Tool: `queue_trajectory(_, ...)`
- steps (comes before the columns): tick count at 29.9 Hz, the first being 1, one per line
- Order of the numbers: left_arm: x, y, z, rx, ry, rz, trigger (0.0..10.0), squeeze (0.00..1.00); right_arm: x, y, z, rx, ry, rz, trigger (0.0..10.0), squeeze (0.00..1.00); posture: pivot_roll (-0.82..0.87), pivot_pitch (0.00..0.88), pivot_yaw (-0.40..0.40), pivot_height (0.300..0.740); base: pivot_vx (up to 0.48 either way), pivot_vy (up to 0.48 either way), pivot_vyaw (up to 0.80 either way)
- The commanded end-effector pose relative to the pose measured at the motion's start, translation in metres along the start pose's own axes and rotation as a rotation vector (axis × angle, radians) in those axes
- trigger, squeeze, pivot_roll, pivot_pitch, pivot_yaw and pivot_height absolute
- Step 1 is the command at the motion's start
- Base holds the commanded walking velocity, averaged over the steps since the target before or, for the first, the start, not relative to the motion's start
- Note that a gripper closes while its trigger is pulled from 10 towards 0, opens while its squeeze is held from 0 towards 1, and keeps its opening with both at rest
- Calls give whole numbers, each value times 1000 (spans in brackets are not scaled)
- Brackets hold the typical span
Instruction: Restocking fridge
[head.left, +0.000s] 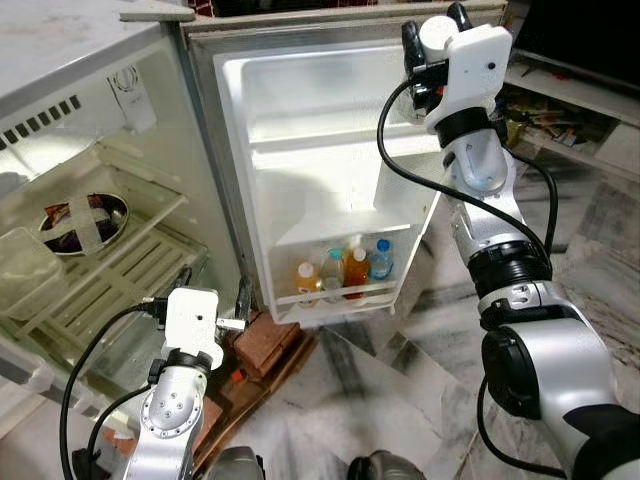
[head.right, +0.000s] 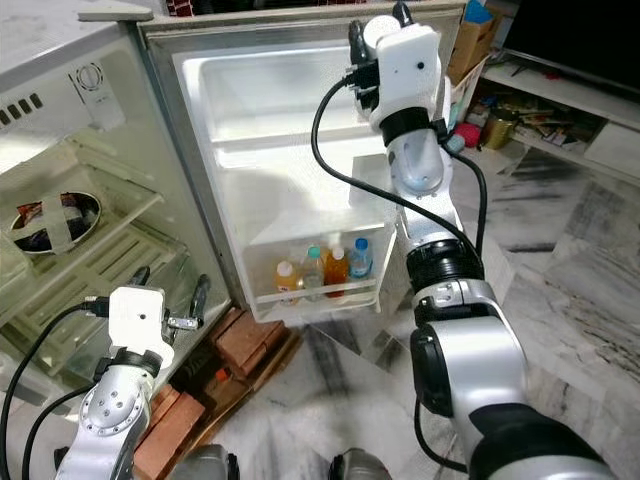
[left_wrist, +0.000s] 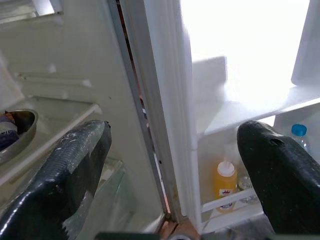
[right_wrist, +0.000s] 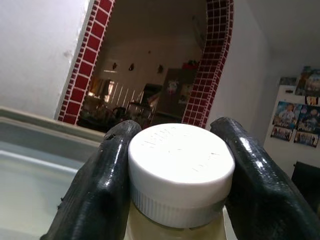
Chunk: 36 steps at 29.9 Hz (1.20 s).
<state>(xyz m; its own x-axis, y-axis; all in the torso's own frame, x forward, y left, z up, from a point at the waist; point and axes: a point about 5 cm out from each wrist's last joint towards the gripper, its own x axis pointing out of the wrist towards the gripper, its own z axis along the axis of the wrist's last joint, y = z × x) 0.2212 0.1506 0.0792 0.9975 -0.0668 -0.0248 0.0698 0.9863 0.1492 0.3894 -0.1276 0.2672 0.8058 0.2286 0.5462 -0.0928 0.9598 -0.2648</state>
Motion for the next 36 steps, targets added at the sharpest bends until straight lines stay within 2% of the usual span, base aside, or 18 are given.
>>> queue_trajectory(1,0,1,5,9,-16,-1,10000,0,10,-6,17,-9,-79,-21,10000,0,179,60,-13,740,0,0,0)
queue_trajectory(12,0,1,5,8,-14,-2,10000,0,11,-6,15,-11,-91,-22,10000,0,179,60,-13,740,0,0,0)
queue_trajectory(14,-2,3,6,9,-16,10,10000,0,16,-9,22,-15,-117,-34,10000,0,183,59,-17,740,319,0,0)
queue_trajectory(16,-1,-2,4,-1,-9,4,10000,0,8,0,40,-6,-244,7,10000,0,160,52,-13,740,444,0,0)
queue_trajectory(19,-1,0,2,16,-1,11,10000,0,6,5,43,-10,-272,30,10000,0,161,52,-14,740,470,0,0)
queue_trajectory(27,-1,1,1,10,7,24,10000,0,3,10,41,-7,-267,40,10000,0,157,54,-12,740,408,0,0)
queue_trajectory(36,1,-1,0,10,14,25,10000,0,1,11,35,1,-233,36,10000,0,163,54,-14,740,0,0,0)
